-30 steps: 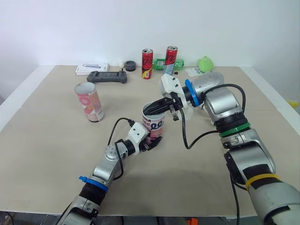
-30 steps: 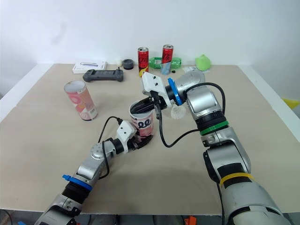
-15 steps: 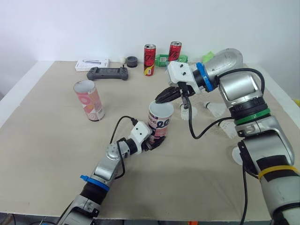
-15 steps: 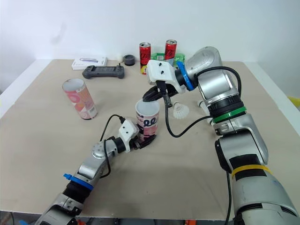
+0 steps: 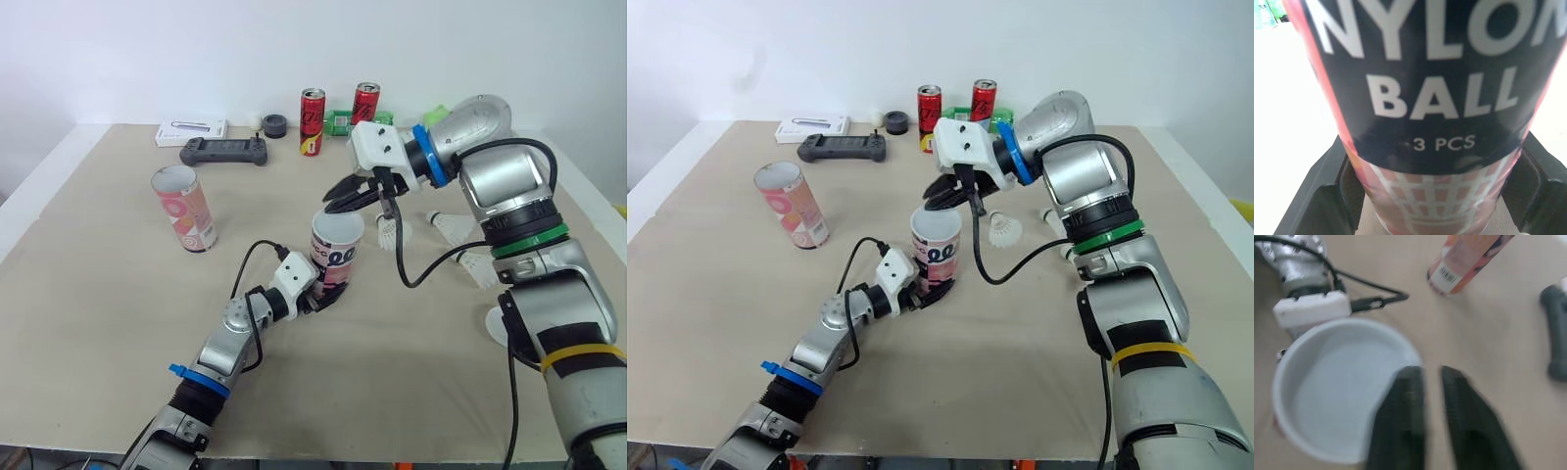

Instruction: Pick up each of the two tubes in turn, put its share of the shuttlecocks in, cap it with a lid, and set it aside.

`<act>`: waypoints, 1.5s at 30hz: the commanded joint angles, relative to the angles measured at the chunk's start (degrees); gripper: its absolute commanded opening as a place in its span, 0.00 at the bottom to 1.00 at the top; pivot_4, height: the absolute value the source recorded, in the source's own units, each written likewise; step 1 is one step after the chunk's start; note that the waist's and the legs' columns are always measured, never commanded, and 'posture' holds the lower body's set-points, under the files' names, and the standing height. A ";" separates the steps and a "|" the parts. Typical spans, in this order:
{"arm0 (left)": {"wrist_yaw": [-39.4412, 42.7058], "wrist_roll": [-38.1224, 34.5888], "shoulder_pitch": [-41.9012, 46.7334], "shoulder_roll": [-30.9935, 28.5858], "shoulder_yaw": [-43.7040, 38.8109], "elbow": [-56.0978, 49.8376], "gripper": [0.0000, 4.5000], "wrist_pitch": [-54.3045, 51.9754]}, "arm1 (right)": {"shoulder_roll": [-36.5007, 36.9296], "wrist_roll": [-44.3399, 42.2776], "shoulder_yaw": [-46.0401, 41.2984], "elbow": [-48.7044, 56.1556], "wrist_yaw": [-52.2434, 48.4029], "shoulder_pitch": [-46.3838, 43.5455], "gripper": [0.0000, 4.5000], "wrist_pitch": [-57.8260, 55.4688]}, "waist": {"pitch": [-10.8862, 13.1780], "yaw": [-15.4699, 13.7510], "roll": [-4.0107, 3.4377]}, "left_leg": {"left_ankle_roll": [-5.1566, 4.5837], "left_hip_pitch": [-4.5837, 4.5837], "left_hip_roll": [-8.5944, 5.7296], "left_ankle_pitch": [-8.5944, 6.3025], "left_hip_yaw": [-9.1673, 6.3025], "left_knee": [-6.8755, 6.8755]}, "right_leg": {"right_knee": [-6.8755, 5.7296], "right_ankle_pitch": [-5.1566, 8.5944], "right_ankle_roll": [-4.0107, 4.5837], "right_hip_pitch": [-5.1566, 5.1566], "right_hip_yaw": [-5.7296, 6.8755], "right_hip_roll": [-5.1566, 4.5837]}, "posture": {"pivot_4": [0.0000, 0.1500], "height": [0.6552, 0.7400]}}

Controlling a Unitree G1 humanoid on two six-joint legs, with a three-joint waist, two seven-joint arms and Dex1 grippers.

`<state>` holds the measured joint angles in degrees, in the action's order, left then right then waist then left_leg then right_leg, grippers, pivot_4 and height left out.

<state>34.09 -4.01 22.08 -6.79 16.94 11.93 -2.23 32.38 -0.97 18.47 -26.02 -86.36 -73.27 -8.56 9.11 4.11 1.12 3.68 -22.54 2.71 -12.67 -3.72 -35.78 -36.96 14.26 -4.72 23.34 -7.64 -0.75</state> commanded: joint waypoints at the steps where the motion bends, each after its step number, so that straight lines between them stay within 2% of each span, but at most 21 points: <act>1: -0.26 2.47 -1.28 -0.34 1.64 3.54 0.71 -1.72 | 1.18 -1.63 -3.03 2.10 0.03 -3.18 0.55 -0.44 | 0.02 -0.03 0.00 | 0.00 -0.01 -0.01 0.00 -0.02 0.01 | 0.00 0.01 -0.01 0.00 0.01 0.00 | 1.00 1.00; 3: -0.30 2.47 -1.31 -0.25 1.60 3.54 0.71 -1.75 | 1.68 -2.13 -3.38 2.62 -0.60 -3.66 0.52 -1.24 | 0.04 -0.03 0.00 | 0.00 -0.01 -0.02 0.00 -0.02 0.04 | 0.00 0.03 -0.02 0.00 0.01 -0.02 | 1.00 1.00; 4: -0.33 2.47 -1.33 -0.21 1.59 3.54 0.71 -1.77 | 2.08 -2.15 -3.33 3.00 -0.87 -3.74 0.44 -1.42 | 0.04 -0.03 0.00 | 0.00 -0.01 -0.03 0.00 -0.02 0.05 | 0.00 0.04 -0.03 0.00 0.01 -0.03 | 1.00 1.00; 5: -0.36 2.47 -1.28 -0.15 1.54 3.62 0.71 -1.76 | 2.71 -2.27 -3.06 3.72 -1.65 -3.56 0.40 -1.96 | 0.04 -0.03 -0.01 | 0.00 -0.01 -0.03 0.00 -0.03 0.07 | 0.00 0.05 -0.02 0.00 0.03 -0.03 | 1.00 1.00; 6: -0.38 2.47 -1.21 -0.11 1.50 3.73 0.71 -1.73 | 3.32 -2.20 -2.63 4.36 -2.39 -3.21 0.27 -2.37 | 0.06 -0.03 -0.02 | 0.00 -0.01 -0.03 0.00 -0.03 0.07 | 0.00 0.06 -0.03 0.00 0.03 -0.03 | 1.00 1.00; 7: -0.40 2.48 -1.17 -0.08 1.47 3.80 0.71 -1.71 | 3.73 -2.15 -2.36 4.83 -2.92 -2.94 0.22 -2.71 | 0.09 -0.04 -0.03 | 0.00 -0.01 -0.03 0.00 -0.04 0.08 | 0.00 0.06 -0.03 0.00 0.03 -0.03 | 1.00 1.00; 9: -0.43 2.51 -1.08 -0.01 1.43 3.95 0.71 -1.64 | 4.27 -1.79 -1.59 5.42 -3.60 -1.81 0.03 -3.17 | 0.09 -0.04 -0.03 | 0.00 -0.01 -0.04 0.00 -0.05 0.08 | 0.00 0.06 -0.04 0.00 0.04 -0.04 | 1.00 1.00; 17: -0.52 2.64 -1.01 0.10 1.35 4.01 0.71 -1.57 | 4.00 0.45 2.91 6.46 -3.52 4.77 0.03 -2.90 | 0.13 -0.02 -0.17 | 0.00 0.00 -0.05 0.00 -0.09 0.05 | 0.00 0.05 -0.07 -0.02 0.06 -0.04 | 1.00 1.00; 29: -0.63 2.73 -1.01 0.05 1.01 4.06 0.71 -1.60 | 3.07 3.42 5.91 8.02 -3.74 9.40 0.03 -1.26 | -0.06 0.02 0.03 | 0.00 0.28 -0.05 0.00 -0.17 0.06 | -0.01 0.08 -0.08 -0.31 0.15 -0.04 | 1.00 1.00; 32: -0.63 2.74 -1.13 -0.02 0.98 3.88 0.71 -1.64 | 2.41 1.40 3.36 8.21 -2.80 8.15 0.03 -2.55 | -0.10 0.02 0.08 | 0.00 0.32 -0.05 0.00 -0.17 0.07 | -0.01 0.12 0.00 -0.33 0.14 -0.04 | 1.00 1.00; 38: -0.37 2.67 -1.30 -0.24 0.86 3.35 0.71 -1.73 | 2.14 -9.80 -8.96 11.07 0.87 5.16 0.03 -10.50 | 0.00 -0.02 0.02 | -0.01 0.14 -0.05 0.01 -0.20 0.06 | -0.02 0.04 -0.07 -0.19 0.15 -0.04 | 1.00 1.00; 39: -0.20 2.46 -1.35 -0.32 0.73 3.13 0.71 -1.72 | 2.70 -11.13 -10.59 11.61 1.84 5.89 0.11 -11.93 | 0.00 -0.04 0.02 | -0.01 0.08 -0.05 0.01 -0.23 0.06 | -0.02 0.05 -0.05 -0.18 0.17 -0.04 | 1.00 1.00; 41: 0.47 1.54 -1.63 -0.51 0.21 2.18 0.71 -1.85 | 3.96 -15.02 -15.04 13.66 3.96 8.59 0.22 -16.07 | 0.01 -0.18 0.03 | -0.01 0.01 -0.06 0.01 -0.24 0.08 | -0.01 0.09 -0.02 -0.14 0.18 -0.05 | 1.00 1.00; 43: 2.29 -0.06 -2.35 -1.03 -0.26 0.53 0.71 -2.44 | 5.77 -18.63 -19.46 16.64 6.15 12.94 0.43 -20.08 | 0.02 -0.32 0.05 | -0.03 -0.01 -0.06 -0.04 -0.27 0.11 | 0.00 0.14 0.05 -0.13 0.22 -0.06 | 1.00 1.00; 45: 5.30 -2.19 -3.48 -2.59 -0.83 -1.75 0.89 -3.74 | 8.45 -21.24 -23.69 21.73 8.31 21.39 0.64 -23.58 | 0.01 -0.41 0.09 | -0.08 -0.01 -0.06 -0.09 -0.30 0.19 | -0.01 0.19 0.14 -0.12 0.26 -0.05 | 1.00 1.00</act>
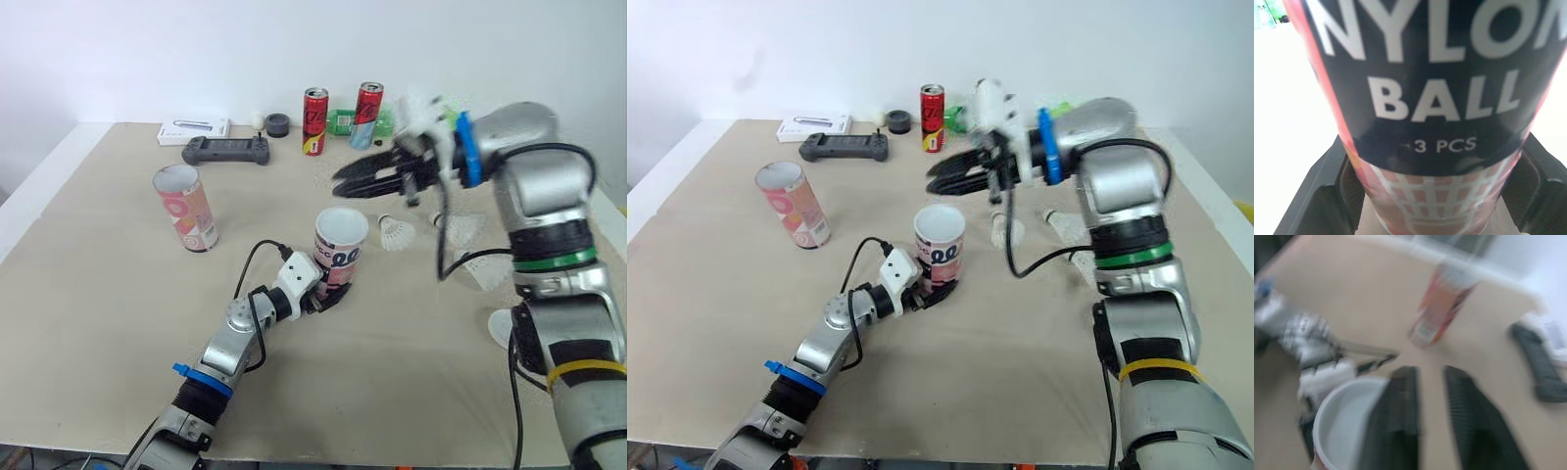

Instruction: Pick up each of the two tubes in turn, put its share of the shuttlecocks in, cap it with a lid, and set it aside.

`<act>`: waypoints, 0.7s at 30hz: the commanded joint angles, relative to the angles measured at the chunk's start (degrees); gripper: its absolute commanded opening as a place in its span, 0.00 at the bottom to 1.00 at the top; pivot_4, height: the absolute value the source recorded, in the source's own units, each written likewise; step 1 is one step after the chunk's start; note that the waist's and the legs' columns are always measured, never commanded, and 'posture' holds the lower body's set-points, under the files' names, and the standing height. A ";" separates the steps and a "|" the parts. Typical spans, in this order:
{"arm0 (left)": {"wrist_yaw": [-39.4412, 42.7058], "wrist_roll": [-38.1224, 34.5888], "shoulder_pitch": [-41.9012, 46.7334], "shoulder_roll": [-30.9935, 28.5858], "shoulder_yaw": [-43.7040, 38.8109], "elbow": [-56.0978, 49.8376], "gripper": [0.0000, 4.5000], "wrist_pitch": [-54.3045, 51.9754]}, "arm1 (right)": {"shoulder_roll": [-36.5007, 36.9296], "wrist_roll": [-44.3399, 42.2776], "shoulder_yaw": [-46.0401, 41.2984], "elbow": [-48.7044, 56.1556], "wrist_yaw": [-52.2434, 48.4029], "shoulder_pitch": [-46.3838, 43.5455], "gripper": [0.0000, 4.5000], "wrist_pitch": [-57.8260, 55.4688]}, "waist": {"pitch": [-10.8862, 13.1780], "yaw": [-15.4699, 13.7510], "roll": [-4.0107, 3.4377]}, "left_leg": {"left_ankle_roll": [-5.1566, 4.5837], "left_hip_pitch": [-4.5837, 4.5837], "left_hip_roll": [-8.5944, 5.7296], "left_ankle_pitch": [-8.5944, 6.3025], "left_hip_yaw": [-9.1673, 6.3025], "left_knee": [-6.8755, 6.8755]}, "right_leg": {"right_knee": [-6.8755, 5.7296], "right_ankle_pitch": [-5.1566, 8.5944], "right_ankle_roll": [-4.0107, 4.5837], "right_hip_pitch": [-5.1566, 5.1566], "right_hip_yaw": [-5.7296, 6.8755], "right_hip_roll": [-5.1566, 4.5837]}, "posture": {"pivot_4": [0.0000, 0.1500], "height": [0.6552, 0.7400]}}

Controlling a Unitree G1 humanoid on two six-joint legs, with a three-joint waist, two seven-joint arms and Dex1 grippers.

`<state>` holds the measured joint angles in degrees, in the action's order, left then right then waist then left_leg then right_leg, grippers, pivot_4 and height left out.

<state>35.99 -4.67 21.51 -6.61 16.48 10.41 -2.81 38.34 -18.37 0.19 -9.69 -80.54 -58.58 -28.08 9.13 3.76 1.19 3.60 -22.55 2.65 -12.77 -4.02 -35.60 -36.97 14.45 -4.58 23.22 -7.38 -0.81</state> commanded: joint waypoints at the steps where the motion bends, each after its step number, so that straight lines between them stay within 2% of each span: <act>1: 4.67 -2.45 -3.37 -3.71 -0.78 -1.23 0.95 -3.84 | 3.50 -4.61 -6.55 7.87 3.45 10.95 0.74 -5.48 | -0.01 -0.11 0.02 | -0.03 0.01 0.00 -0.02 -0.03 0.03 | -0.01 0.02 0.04 -0.02 0.04 0.00 | 1.00 1.00; 2: 5.72 -3.26 -3.74 -4.62 -1.16 -2.08 1.00 -4.47 | 4.25 -5.22 -6.96 10.07 4.00 14.48 0.83 -6.27 | -0.02 -0.25 0.03 | -0.07 0.01 0.01 -0.06 -0.03 0.13 | -0.01 0.07 0.12 0.01 0.05 0.00 | 1.00 1.00; 4: 7.78 -4.78 -4.60 -6.87 -2.13 -4.17 1.00 -5.60 | 4.55 -5.55 -6.95 13.93 6.01 21.01 1.00 -6.54 | 0.06 0.06 -0.24 | -0.30 0.04 0.01 -0.19 -0.01 0.12 | -0.05 0.14 0.16 0.04 0.02 0.01 | 1.00 1.00; 8: 11.87 -9.19 -6.59 -12.20 -5.86 -8.65 1.00 -7.96 | 2.47 -4.05 -5.48 18.63 11.14 33.03 1.00 -3.21 | 0.26 0.81 -0.57 | -0.66 0.16 0.08 -0.39 0.00 0.12 | -0.19 0.27 0.21 0.09 -0.07 0.16 | 1.00 1.00; 13: 17.73 -17.03 -9.38 -19.07 -12.86 -13.50 1.00 -10.54 | -6.97 -0.45 -0.74 17.82 20.21 42.06 1.00 5.01 | 0.52 1.02 -0.43 | -0.66 0.22 0.30 -0.38 -0.02 0.08 | -0.25 0.43 -0.06 0.09 -0.03 0.40 | 1.00 1.00; 16: 19.80 -20.66 -10.36 -22.02 -16.19 -15.91 1.00 -12.30 | -12.51 1.85 1.82 13.15 24.23 42.39 1.00 10.06 | 0.88 0.93 -0.32 | -0.50 0.11 0.29 -0.29 -0.01 -0.02 | -0.25 0.29 -0.08 0.15 -0.04 0.38 | 1.00 1.00; 21: 19.55 -25.22 -10.85 -23.93 -19.48 -20.63 1.00 -16.82 | -18.51 4.03 3.91 4.29 28.32 37.83 1.00 14.98 | 1.20 0.81 0.16 | 0.07 0.00 0.28 0.02 -0.01 -0.05 | -0.19 0.07 -0.04 0.14 -0.05 0.33 | 1.00 1.00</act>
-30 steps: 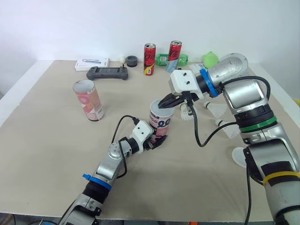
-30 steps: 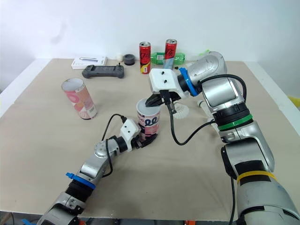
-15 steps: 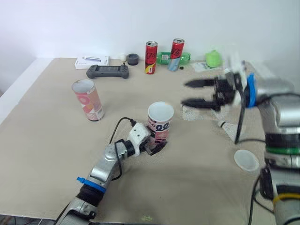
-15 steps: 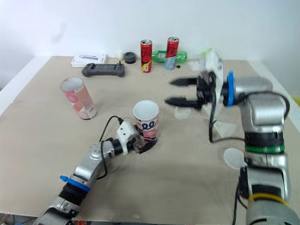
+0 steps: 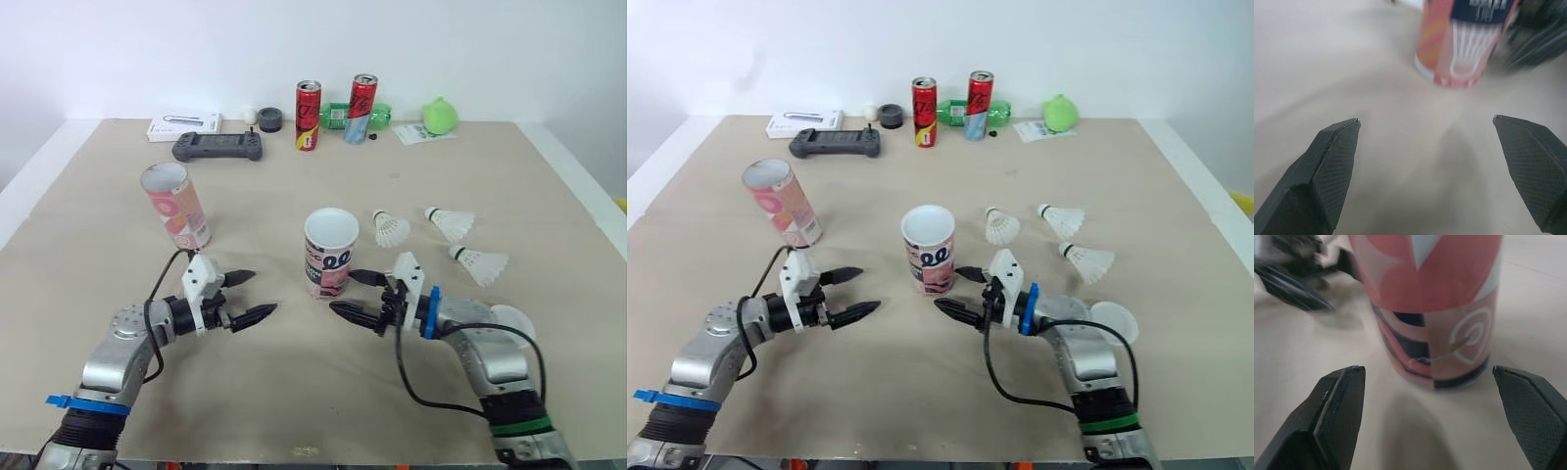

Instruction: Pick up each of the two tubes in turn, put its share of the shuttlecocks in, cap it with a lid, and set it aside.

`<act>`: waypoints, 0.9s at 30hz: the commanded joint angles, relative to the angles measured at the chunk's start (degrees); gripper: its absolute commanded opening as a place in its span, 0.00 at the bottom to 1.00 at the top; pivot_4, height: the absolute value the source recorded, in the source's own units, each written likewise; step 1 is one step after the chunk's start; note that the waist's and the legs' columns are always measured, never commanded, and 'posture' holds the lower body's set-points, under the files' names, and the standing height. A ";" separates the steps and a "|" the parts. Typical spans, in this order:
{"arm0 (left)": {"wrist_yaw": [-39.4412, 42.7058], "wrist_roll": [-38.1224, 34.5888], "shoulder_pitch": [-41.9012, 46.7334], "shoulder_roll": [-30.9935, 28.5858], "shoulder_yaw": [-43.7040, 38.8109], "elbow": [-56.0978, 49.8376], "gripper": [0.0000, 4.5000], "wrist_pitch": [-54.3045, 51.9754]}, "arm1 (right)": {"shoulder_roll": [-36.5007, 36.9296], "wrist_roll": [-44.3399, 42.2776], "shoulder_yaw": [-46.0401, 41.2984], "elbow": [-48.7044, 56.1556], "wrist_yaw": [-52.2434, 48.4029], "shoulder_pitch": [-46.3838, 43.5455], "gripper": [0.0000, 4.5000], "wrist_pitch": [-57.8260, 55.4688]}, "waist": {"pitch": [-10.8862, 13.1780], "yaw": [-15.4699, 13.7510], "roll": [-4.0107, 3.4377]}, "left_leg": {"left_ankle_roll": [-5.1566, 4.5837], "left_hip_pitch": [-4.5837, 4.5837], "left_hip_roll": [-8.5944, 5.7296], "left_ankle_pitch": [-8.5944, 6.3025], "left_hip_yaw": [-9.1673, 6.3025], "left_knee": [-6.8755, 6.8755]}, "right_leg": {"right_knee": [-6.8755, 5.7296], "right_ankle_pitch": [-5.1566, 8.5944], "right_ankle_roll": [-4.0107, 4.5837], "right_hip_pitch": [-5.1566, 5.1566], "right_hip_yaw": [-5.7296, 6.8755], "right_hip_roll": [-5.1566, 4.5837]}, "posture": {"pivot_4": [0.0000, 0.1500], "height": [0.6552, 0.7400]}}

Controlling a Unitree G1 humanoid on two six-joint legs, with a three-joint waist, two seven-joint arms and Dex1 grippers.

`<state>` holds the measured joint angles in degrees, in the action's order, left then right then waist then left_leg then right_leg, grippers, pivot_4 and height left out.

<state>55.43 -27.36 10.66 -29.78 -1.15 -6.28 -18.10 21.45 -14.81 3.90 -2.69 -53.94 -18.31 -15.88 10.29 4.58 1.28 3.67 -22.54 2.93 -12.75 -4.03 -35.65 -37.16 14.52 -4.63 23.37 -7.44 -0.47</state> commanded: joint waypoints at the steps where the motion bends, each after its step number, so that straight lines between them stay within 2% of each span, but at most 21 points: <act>1: 0.00 -2.83 -0.16 -1.01 -1.98 -4.51 1.00 -1.95 | -2.12 0.60 0.50 -3.85 1.76 -3.17 1.00 3.41 | 0.06 -0.01 0.10 | 0.02 0.00 0.00 0.01 0.00 0.00 | 0.01 -0.03 0.00 0.01 0.01 0.00 | 1.00 1.00; 16: -3.17 -2.57 -2.22 -0.45 -1.44 -8.28 1.00 -2.77 | -10.61 4.91 4.60 -20.41 4.27 -14.27 1.00 13.03 | 0.08 0.29 0.14 | 0.02 0.04 0.08 0.01 -0.03 0.05 | -0.03 -0.07 0.10 0.02 0.01 0.10 | 1.00 1.00; 19: -3.32 -2.35 -2.20 -0.59 -1.42 -8.10 1.00 -2.62 | -10.98 4.76 4.88 -21.29 3.59 -14.54 0.84 13.66 | 0.08 0.29 0.14 | 0.01 0.04 0.09 0.01 -0.03 0.05 | -0.04 -0.07 0.10 0.02 0.02 0.10 | 1.00 1.00; 20: -3.39 -2.23 -2.17 -0.64 -1.38 -8.05 1.00 -2.56 | -11.05 4.71 4.96 -21.31 3.37 -14.52 0.74 13.71 | 0.08 0.28 0.14 | 0.01 0.04 0.09 0.01 -0.03 0.05 | -0.04 -0.07 0.10 0.02 0.02 0.10 | 1.00 1.00; 27: -4.04 -2.02 -1.53 -0.47 -1.04 -8.14 1.00 -2.79 | -9.91 3.32 5.00 -16.30 1.71 -12.51 0.74 11.81 | 0.08 0.27 0.14 | 0.01 0.04 0.08 0.01 -0.03 0.06 | -0.05 -0.23 0.38 0.02 0.02 0.09 | 1.00 1.00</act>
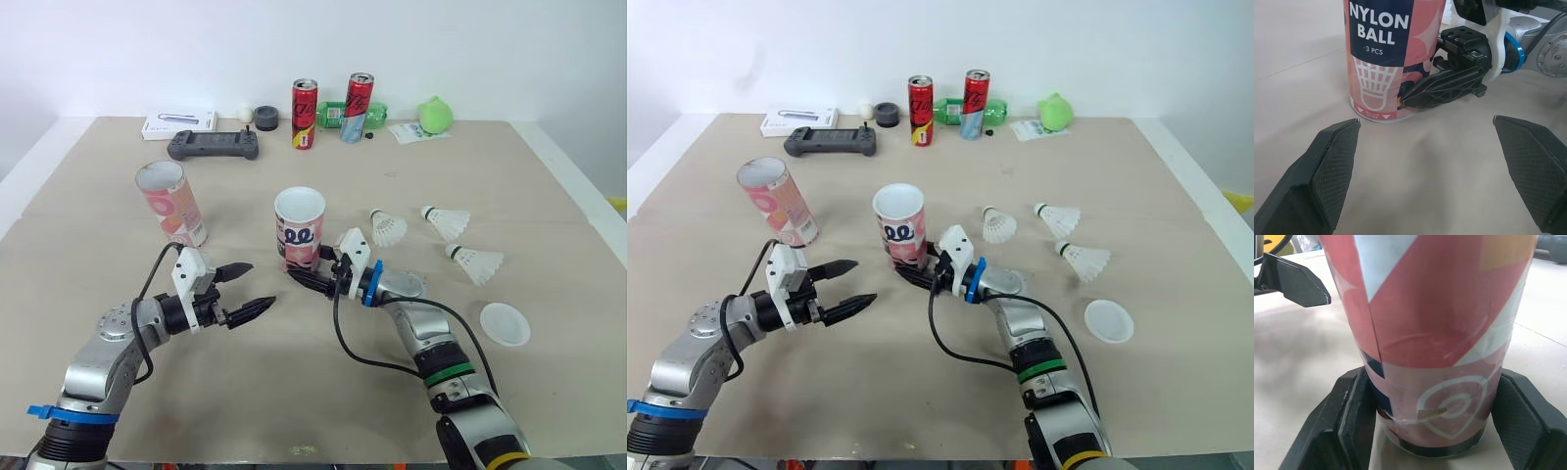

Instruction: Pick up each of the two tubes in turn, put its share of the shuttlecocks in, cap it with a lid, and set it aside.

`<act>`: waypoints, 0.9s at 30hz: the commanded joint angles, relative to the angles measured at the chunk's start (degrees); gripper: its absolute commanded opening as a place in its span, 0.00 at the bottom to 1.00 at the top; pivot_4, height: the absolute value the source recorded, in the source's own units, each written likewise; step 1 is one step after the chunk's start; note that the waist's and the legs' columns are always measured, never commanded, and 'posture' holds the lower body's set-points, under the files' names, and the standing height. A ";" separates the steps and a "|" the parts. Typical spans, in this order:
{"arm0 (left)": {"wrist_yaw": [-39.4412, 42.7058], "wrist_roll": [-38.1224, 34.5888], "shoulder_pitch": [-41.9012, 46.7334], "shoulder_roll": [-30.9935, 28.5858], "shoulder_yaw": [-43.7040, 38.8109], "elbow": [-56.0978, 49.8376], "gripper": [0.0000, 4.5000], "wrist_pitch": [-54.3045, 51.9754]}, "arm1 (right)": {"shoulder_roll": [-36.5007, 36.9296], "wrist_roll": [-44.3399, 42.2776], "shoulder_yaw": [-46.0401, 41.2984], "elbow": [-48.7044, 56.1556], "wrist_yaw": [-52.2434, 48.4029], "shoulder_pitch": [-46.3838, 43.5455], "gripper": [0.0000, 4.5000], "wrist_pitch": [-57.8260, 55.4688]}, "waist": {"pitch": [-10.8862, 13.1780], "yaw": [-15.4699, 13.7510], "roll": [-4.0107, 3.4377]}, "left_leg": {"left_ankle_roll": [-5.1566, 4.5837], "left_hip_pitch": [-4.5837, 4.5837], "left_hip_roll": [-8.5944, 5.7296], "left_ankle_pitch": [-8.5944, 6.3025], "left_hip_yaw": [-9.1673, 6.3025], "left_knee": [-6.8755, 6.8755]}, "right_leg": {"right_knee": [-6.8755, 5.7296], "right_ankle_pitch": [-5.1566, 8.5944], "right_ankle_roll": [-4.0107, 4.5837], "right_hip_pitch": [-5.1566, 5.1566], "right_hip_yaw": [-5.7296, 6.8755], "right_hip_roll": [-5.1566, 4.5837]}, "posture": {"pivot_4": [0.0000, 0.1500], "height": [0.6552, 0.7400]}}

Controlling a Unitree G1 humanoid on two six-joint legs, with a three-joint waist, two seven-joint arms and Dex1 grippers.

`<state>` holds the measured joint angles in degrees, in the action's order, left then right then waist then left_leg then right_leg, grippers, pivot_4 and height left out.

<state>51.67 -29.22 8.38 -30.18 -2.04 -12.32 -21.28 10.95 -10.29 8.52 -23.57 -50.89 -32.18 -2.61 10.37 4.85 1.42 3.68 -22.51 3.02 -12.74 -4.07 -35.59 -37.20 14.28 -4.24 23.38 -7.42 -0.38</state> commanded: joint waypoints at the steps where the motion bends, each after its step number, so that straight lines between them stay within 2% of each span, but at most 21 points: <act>1: -0.47 -0.42 1.14 -0.03 -0.20 -2.31 1.00 0.03 | 1.34 -1.82 0.24 7.19 -1.68 2.29 0.74 -2.56 | 0.00 -0.08 0.00 | 0.00 0.00 0.00 0.00 0.00 0.00 | 0.00 -0.01 0.02 0.00 0.00 0.00 | 1.00 1.00; 5: -1.32 -1.55 3.31 -0.10 -0.63 -3.53 1.00 -1.65 | 4.15 -4.96 -2.01 17.50 -0.73 5.64 0.74 -8.11 | 0.01 -0.37 0.00 | 0.00 -0.09 -0.03 -0.01 -0.02 0.00 | 0.02 0.01 0.01 0.02 0.01 -0.04 | 1.00 1.00; 9: -3.49 -2.68 9.93 1.29 0.16 -4.41 1.00 -4.35 | 8.63 -13.57 -10.62 34.03 4.62 10.60 0.74 -19.79 | 0.10 -1.32 -0.04 | 0.01 -0.29 -0.06 -0.01 -0.17 -0.13 | 0.01 0.01 0.01 0.10 0.15 -0.06 | 1.00 1.00; 10: -3.81 -2.72 11.60 2.09 0.94 -4.22 1.00 -4.86 | 9.60 -15.52 -13.15 37.31 6.48 11.82 0.74 -22.17 | 0.10 -1.40 -0.04 | 0.01 -0.40 -0.09 -0.01 -0.26 -0.24 | 0.01 0.01 0.01 0.10 0.21 -0.07 | 1.00 1.00; 13: -5.42 -2.06 19.53 10.55 7.20 -1.26 1.00 -5.35 | 14.04 -21.85 -29.78 44.47 16.18 16.22 0.74 -28.91 | 0.11 -2.82 -0.07 | 0.02 -0.50 -0.17 -0.01 -0.33 -0.40 | 0.05 -0.01 -0.03 0.04 0.22 -0.11 | 1.00 1.00; 16: -4.95 -0.18 22.33 16.25 12.03 1.20 1.00 -4.45 | 16.74 -21.29 -40.16 42.74 22.19 19.43 0.74 -27.68 | 0.09 -3.14 -0.04 | 0.06 -0.77 -0.37 -0.05 -0.51 -0.75 | 0.17 -0.06 -0.01 -0.05 0.17 -0.17 | 1.00 1.00; 19: -3.87 2.05 25.14 21.81 17.22 5.93 1.00 -2.30 | 18.53 -18.75 -49.52 34.94 26.42 23.79 0.74 -23.28 | 0.08 -2.83 -0.08 | -0.01 -0.70 -0.39 -0.09 -0.44 -0.74 | 0.14 -0.04 -0.04 -0.03 0.08 -0.16 | 1.00 1.00; 24: -1.90 5.46 27.91 26.56 21.47 12.18 1.00 1.30 | 17.49 -14.20 -54.28 24.80 32.38 28.37 0.74 -15.14 | 0.01 -2.00 -0.40 | -0.11 -0.59 -0.38 -0.06 -0.36 -0.72 | 0.07 -0.05 -0.05 -0.03 -0.03 -0.12 | 1.00 1.00; 27: -0.96 6.86 28.59 28.12 23.04 13.71 1.00 2.79 | 17.00 -11.37 -54.95 15.98 36.08 28.65 0.74 -8.47 | -0.03 -1.93 -0.52 | -0.22 -0.52 -0.41 0.02 -0.19 -0.73 | 0.07 0.03 -0.48 -0.05 -0.19 -0.12 | 1.00 1.00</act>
<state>49.98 -22.90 36.09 -2.82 20.67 1.83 -20.15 27.65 -22.86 -44.49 -4.22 -16.84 -2.90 -16.30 10.35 2.93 0.91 3.43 -22.98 2.61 -12.70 -4.20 -36.32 -37.13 14.29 -4.76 23.33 -7.68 -0.50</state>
